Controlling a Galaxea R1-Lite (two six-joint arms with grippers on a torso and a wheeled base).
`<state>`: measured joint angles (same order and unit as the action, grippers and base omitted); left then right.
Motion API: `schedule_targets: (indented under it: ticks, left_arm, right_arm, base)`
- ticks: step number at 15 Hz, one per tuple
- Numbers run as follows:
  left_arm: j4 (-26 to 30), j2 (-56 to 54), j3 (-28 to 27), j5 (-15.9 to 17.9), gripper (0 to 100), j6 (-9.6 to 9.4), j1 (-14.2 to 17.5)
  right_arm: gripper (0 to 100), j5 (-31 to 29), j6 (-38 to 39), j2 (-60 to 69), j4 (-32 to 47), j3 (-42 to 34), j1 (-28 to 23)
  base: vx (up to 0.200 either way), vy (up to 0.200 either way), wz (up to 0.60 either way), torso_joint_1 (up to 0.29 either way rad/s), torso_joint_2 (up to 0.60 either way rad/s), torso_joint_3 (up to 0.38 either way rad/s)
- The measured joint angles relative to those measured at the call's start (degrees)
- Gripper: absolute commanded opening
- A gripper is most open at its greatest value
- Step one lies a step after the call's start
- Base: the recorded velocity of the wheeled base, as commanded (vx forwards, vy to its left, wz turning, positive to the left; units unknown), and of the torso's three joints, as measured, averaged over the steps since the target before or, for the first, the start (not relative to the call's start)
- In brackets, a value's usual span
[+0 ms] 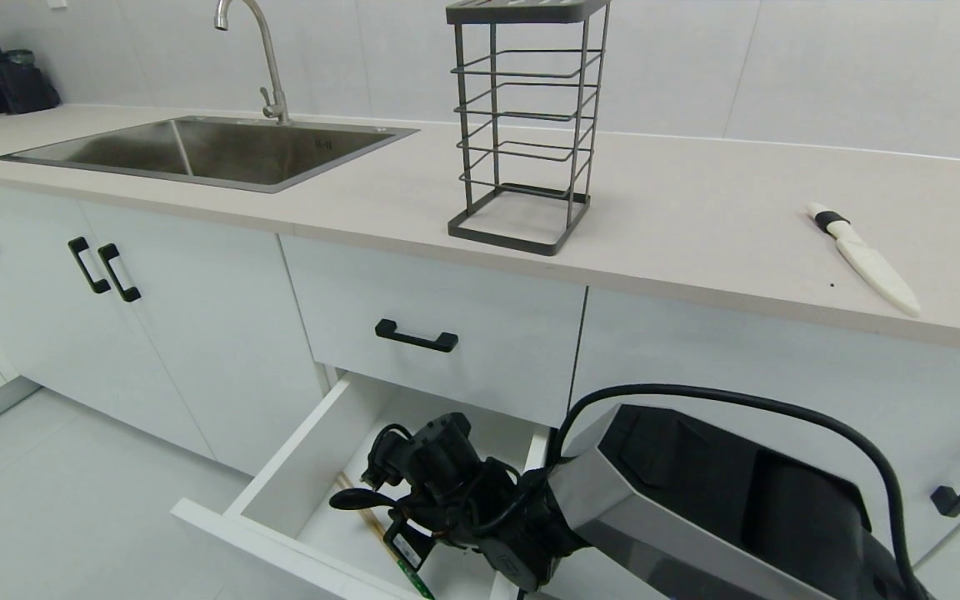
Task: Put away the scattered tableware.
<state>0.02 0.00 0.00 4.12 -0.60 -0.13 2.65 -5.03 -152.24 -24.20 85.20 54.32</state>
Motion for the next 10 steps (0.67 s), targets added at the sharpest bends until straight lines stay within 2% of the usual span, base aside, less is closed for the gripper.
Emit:
schedule_targets:
  ticks: [4,7,8,10]
  left_arm:
    - [0.02,0.0,0.0,0.01,100,-0.02,0.0]
    - [0.02,0.0,0.0,0.0,100,0.0,0.0]
    - [0.0,0.0,0.0,0.01,100,-0.02,0.0]
    - [0.0,0.0,0.0,0.0,100,0.0,-0.02]
  right_arm:
    - [0,-1.04,0.26,-0.11,5.67,0.11,0.0]
    - [0,-0.98,0.11,-0.05,6.5,0.66,-0.07]
    - [100,-0.87,0.04,-0.05,6.47,0.71,-0.05]
    - [100,-0.57,-0.05,-0.07,6.24,0.74,-0.05]
  base:
    - [0.0,0.0,0.0,0.0,0.0,0.0]
    - [0.0,0.0,0.0,0.0,0.0,0.0]
    - [0.0,0.0,0.0,0.0,0.0,0.0]
    - [0.0,0.0,0.0,0.0,0.0,0.0]
